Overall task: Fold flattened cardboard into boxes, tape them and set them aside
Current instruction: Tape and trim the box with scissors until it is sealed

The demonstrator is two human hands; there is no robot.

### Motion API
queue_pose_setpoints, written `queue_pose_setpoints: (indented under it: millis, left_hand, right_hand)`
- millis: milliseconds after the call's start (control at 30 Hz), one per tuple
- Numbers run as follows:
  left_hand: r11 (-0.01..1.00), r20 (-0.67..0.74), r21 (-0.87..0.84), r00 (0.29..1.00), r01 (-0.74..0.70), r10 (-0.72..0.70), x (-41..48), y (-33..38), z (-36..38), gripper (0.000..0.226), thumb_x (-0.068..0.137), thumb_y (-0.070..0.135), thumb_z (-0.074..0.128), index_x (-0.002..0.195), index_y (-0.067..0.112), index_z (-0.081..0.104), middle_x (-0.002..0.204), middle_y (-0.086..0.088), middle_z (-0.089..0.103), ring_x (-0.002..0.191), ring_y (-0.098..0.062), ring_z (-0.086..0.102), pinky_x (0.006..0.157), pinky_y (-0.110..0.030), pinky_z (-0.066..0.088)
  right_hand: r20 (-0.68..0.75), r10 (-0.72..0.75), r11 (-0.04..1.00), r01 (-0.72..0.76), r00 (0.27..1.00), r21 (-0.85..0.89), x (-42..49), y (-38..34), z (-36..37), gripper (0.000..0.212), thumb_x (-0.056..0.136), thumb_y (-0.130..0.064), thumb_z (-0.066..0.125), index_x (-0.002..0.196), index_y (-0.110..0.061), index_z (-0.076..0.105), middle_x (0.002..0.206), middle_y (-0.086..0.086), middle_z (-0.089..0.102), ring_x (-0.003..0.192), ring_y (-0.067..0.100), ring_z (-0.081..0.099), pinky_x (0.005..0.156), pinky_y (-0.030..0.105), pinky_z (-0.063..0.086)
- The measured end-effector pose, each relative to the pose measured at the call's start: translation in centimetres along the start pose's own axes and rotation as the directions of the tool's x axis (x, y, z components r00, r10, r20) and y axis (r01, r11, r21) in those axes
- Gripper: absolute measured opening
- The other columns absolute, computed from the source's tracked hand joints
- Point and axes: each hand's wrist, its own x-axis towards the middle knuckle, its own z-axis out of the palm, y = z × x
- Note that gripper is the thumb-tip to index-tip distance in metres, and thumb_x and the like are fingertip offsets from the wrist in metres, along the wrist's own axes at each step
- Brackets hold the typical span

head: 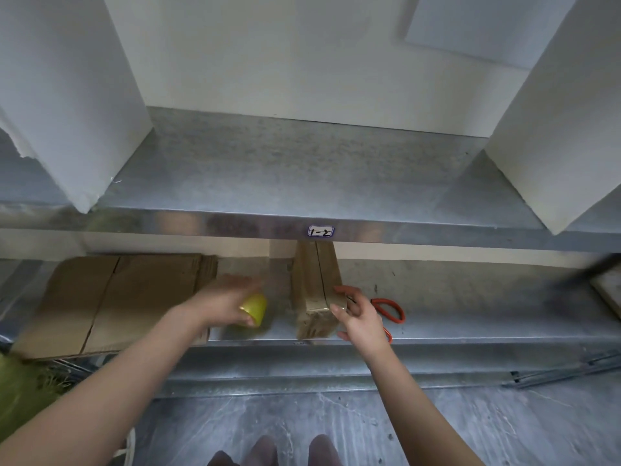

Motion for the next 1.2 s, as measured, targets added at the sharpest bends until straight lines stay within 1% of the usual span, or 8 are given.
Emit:
queue_pose_setpoints:
  millis: [133,267,400,533,700,833,967,1200]
  left_hand:
    - [0.966,-0.025,-0.169,0.979,0.194,-0.201,-2.1,-3.0,-2.3,0.060,0.060,0.047,0.084,0.098,0.032,0.039,0.099,0.009,0.057,0.087,-0.016,0.055,0.072,-0.031,0.044]
    - [0.960,-0.085,-0.235,0.980,0.154,-0.178,-2.9,-0.4,-1.2,0.064,0.058,0.050,0.085,0.098,0.029,0.040,0.090,0.010,0.056,0.080,-0.014,0.055,0.065,-0.028,0.042]
    - [0.934,-0.159,-0.337,0.970,0.122,-0.184,-3.1,1.5,-0.4,0.068,0.057,0.052,0.086,0.099,0.025,0.040,0.088,0.008,0.057,0.079,-0.014,0.056,0.064,-0.028,0.040]
    - [0.931,-0.182,-0.346,0.965,0.118,-0.190,-3.6,2.4,-0.8,0.068,0.058,0.051,0.085,0.102,0.022,0.042,0.095,0.004,0.059,0.086,-0.018,0.058,0.070,-0.030,0.043]
    - [0.958,-0.231,-0.273,0.960,0.092,-0.158,-4.6,3.3,-2.1,0.065,0.061,0.049,0.084,0.102,0.020,0.042,0.093,0.004,0.057,0.088,-0.022,0.058,0.066,-0.032,0.036]
    - [0.970,-0.288,-0.240,0.952,0.037,-0.107,-5.6,3.9,-2.3,0.059,0.063,0.044,0.082,0.096,0.024,0.037,0.086,0.000,0.059,0.081,-0.025,0.057,0.063,-0.033,0.034]
    - [0.974,-0.348,-0.226,0.933,0.011,-0.091,-6.9,4.3,-2.3,0.045,0.069,0.031,0.073,0.095,0.022,0.038,0.080,0.003,0.054,0.080,-0.031,0.058,0.061,-0.034,0.035]
    - [0.979,-0.326,-0.205,0.943,-0.006,-0.062,-8.6,2.3,-1.9,0.064,0.061,0.048,0.082,0.100,0.021,0.039,0.086,0.004,0.058,0.078,-0.021,0.054,0.058,-0.023,0.026]
  right_hand:
    - [0.015,0.047,0.998,-0.048,0.999,0.044,-0.2,-0.1,-1.2,0.027,0.090,-0.025,0.068,0.105,-0.045,0.059,0.125,-0.008,0.058,0.127,0.012,0.049,0.083,0.042,0.059]
    - [0.030,-0.169,0.946,0.170,0.985,-0.277,-0.3,0.1,0.4,0.029,0.092,-0.035,0.063,0.118,-0.040,0.053,0.119,-0.013,0.061,0.106,0.014,0.060,0.093,0.038,0.052]
    - [0.060,-0.245,0.887,0.248,0.968,-0.389,-1.3,-0.2,2.1,0.039,0.097,-0.038,0.052,0.136,-0.036,0.046,0.141,-0.001,0.047,0.128,0.016,0.044,0.106,0.029,0.035]
    - [0.026,-0.326,0.643,0.242,0.945,-0.726,-3.2,-0.4,3.0,0.060,0.086,-0.068,0.029,0.141,-0.046,0.037,0.152,0.001,0.032,0.135,0.029,0.031,0.102,0.050,0.040]
    - [0.061,-0.625,0.424,0.404,0.778,-0.811,-5.3,-2.8,5.1,0.043,0.088,-0.049,0.046,0.127,-0.035,0.057,0.133,0.000,0.054,0.127,0.025,0.042,0.096,0.046,0.043]
    - [0.185,-0.582,0.582,0.565,0.792,-0.586,-5.8,-5.2,7.9,0.041,0.088,-0.051,0.047,0.117,-0.026,0.064,0.120,-0.006,0.062,0.118,0.017,0.049,0.102,0.030,0.041]
    - [0.132,-0.418,0.850,0.438,0.899,-0.294,-5.8,-6.6,10.5,0.035,0.074,-0.054,0.062,0.100,-0.030,0.064,0.103,-0.013,0.059,0.096,0.005,0.058,0.081,0.025,0.053]
    - [0.134,-0.336,0.908,0.358,0.932,-0.217,-5.4,-6.9,12.8,0.018,0.081,-0.022,0.076,0.074,-0.033,0.063,0.085,-0.009,0.066,0.085,-0.001,0.059,0.080,0.010,0.041]
